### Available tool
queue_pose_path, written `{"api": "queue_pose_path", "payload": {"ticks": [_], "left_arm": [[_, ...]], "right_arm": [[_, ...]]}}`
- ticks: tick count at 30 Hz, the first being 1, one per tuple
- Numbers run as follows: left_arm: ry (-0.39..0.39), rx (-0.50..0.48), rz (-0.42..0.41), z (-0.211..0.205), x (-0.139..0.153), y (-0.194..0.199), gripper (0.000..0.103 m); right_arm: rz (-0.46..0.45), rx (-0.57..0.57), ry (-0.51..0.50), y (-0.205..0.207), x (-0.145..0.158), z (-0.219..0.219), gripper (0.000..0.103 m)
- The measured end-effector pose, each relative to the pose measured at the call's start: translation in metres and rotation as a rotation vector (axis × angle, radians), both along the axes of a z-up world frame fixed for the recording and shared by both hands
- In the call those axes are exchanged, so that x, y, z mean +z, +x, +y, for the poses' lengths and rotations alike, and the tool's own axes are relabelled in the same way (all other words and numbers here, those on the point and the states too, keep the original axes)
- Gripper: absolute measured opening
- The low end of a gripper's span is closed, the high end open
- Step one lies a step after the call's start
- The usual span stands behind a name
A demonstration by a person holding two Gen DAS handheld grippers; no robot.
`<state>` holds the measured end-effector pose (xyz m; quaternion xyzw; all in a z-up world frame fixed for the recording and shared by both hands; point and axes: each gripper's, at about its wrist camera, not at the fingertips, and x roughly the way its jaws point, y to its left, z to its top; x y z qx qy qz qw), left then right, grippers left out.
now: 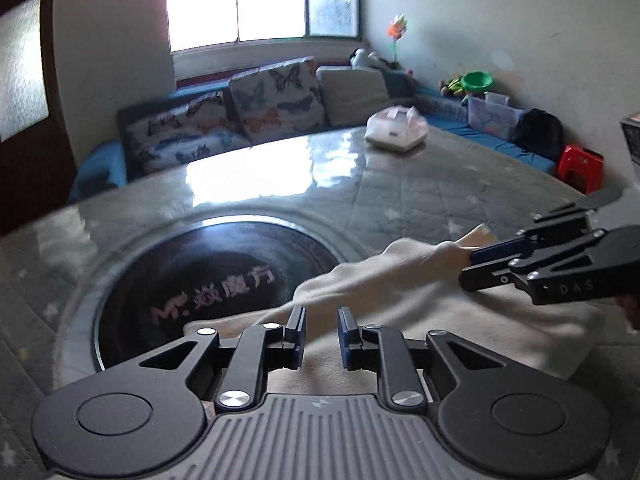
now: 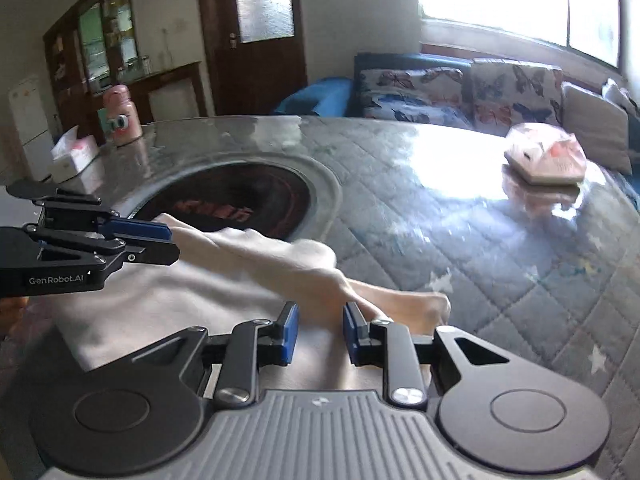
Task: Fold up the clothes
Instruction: 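Lower the folded hem onto the collar with both grippers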
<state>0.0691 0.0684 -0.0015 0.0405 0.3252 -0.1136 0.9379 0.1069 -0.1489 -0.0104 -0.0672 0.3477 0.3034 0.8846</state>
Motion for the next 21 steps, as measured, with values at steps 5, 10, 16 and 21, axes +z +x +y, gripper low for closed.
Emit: {"api": "queue_pose_path", "payload": {"ticks": [5,10,16,21], "left_arm": [[-0.024,0.06,0.043,0.013,-0.01,0.018,0.019],[-0.045,0.07,0.051,0.017,-0.01,0.019,0.02],[-0.038,0.096,0.01,0.022,-0.001,0.004,0.037],[-0.02,0.131,-0.013,0.037,0.007,-0.026,0.044]], "right_arm": [[0.002,-0.028,0.019,0.006,0.001,-0.003,0.015],[-0.008,-0.026,0.04,0.01,0.006,0.003,0.016],[-0.006,-0.039,0.002,0.02,-0.003,0.015,0.015],[-0.041,-0.021,0.015,0.004,0.011,0.005,0.018]]}}
